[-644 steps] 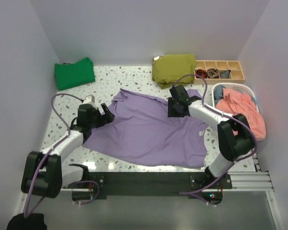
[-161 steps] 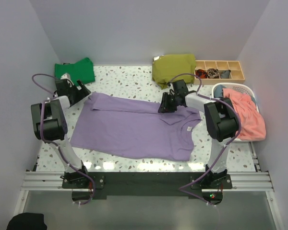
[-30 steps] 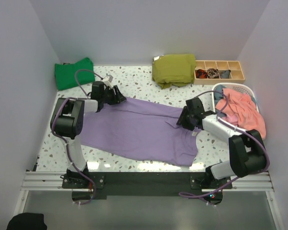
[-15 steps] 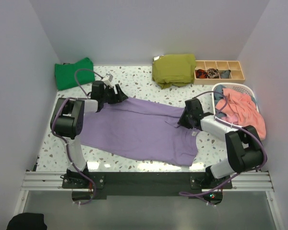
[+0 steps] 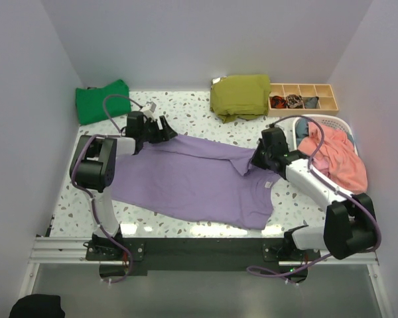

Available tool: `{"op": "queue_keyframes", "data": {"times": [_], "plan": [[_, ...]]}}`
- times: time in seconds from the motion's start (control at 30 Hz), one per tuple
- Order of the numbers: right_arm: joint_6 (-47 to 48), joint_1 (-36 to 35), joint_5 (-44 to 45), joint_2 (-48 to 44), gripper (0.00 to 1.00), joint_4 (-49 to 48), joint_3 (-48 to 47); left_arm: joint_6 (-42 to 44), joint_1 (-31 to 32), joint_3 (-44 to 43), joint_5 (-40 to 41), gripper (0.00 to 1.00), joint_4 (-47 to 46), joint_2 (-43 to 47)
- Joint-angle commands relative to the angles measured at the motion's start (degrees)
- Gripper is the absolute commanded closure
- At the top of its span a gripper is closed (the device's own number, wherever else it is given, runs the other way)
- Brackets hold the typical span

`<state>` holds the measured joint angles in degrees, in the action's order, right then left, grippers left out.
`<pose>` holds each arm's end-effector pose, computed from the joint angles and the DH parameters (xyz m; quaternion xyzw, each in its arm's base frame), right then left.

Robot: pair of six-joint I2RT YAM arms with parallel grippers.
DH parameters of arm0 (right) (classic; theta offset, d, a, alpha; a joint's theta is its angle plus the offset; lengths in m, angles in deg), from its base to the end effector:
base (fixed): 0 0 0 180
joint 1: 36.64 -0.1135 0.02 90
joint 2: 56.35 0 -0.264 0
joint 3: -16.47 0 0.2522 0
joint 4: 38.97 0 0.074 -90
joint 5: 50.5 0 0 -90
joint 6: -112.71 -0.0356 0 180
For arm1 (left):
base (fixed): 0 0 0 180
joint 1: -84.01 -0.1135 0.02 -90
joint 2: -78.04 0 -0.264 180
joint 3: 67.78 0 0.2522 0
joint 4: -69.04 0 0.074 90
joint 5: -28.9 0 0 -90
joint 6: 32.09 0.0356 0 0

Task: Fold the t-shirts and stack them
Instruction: Fold the flattened tshirt in 1/3 of the way

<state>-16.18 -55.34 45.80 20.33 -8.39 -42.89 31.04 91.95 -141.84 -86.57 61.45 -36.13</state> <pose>0.2601 0.0839 0.2142 0.1828 0.9140 0.1278 0.3390 0.4044 -0.0719 0.1348 -0.0361 0.8610 -0.3247 0.3897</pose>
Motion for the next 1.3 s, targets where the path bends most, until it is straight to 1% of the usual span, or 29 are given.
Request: {"op": "queue_keyframes", "data": {"times": [0.0,0.03,0.1,0.2,0.27,0.37,0.43,0.5,0.53,0.57,0.67,0.77,0.8,0.83,0.87,0.9,0.93,0.97,1.07,1.1,1.2,1.27], "plan": [[2.2,-0.1,-1.7,-2.5,1.0,9.9,-6.3,1.3,-0.3,-1.3,1.6,0.22,1.3,-1.8],[1.8,0.0,-2.8,-2.4,1.0,11.9,-6.6,1.3,-0.3,-1.5,1.3,0.22,1.5,-1.9],[1.5,0.0,-6.1,-2.7,1.0,12.1,-6.1,1.3,-0.3,-1.8,1.0,0.21,1.6,-2.2],[0.8,-0.2,-7.3,-3.4,1.0,10.3,-4.4,1.3,-0.3,-2.1,0.7,0.21,2.2,-2.4],[1.2,-0.1,-6.7,-2.4,1.0,10.3,-5.6,1.3,-0.3,-2.2,0.3,0.21,2.1,-2.4],[3.2,-0.2,-7.3,2.5,1.0,11.8,-9.4,1.4,-0.3,-2.6,-0.1,0.21,2.8,-2.5],[5.0,-0.2,-7.0,6.0,1.0,9.8,-10.8,1.4,-0.3,-2.7,-0.2,0.21,3.1,-2.5],[6.1,-0.1,-5.4,8.6,1.0,9.5,-14.4,1.3,-0.3,-3.1,-0.5,0.2,3.1,-2.8],[7.6,-0.1,-4.6,11.9,1.0,9.2,-15.9,1.3,-0.3,-3.2,-0.7,0.2,3.5,-3.0],[8.1,-0.2,-4.5,13.7,1.0,10.0,-19.8,1.4,-0.3,-3.3,-0.7,0.2,3.5,-3.0],[10.7,-0.1,-3.5,22.1,1.0,12.4,-27.2,1.7,-0.3,-3.3,-0.5,0.2,4.1,-3.1],[12.4,0.0,-2.3,27.9,1.0,12.2,-31.4,2.0,-0.3,-3.5,-0.5,0.2,4.6,-3.3],[13.0,-0.2,-2.1,28.8,0.98,11.6,-31.9,2.0,-0.2,-3.5,-0.6,0.2,4.6,-3.3],[13.6,-0.2,-2.1,29.7,0.88,11.0,-32.4,2.1,-0.3,-3.6,-0.6,0.2,4.7,-3.5],[14.1,-0.2,-1.1,30.7,0.74,10.9,-33.6,2.1,-0.3,-3.7,-0.8,0.2,4.7,-3.6],[14.5,-0.1,-0.4,30.5,0.68,10.3,-33.4,2.1,-0.3,-3.8,-1.0,0.2,5.0,-3.9],[14.7,-0.2,0.5,30.1,0.66,8.9,-32.8,2.3,-0.3,-3.8,-0.9,0.2,5.0,-3.9],[14.6,-0.1,1.7,27.6,0.59,8.2,-30.9,2.4,-0.3,-3.7,-0.9,0.2,5.0,-3.9],[14.8,-0.2,4.9,22.4,0.54,5.9,-26.5,2.4,-0.3,-3.8,-0.7,0.19,5.3,-4.0],[14.7,-0.2,5.3,18.8,0.52,5.5,-25.3,2.4,-0.2,-3.8,-0.7,0.19,5.3,-4.0],[12.6,-0.2,6.7,13.8,0.5,7.3,-22.3,2.4,-0.3,-3.8,-0.6,0.19,5.0,-3.9],[10.3,0.0,6.4,12.5,0.5,10.3,-20.5,2.4,-0.3,-3.9,-0.6,0.19,5.0,-3.8]]}}
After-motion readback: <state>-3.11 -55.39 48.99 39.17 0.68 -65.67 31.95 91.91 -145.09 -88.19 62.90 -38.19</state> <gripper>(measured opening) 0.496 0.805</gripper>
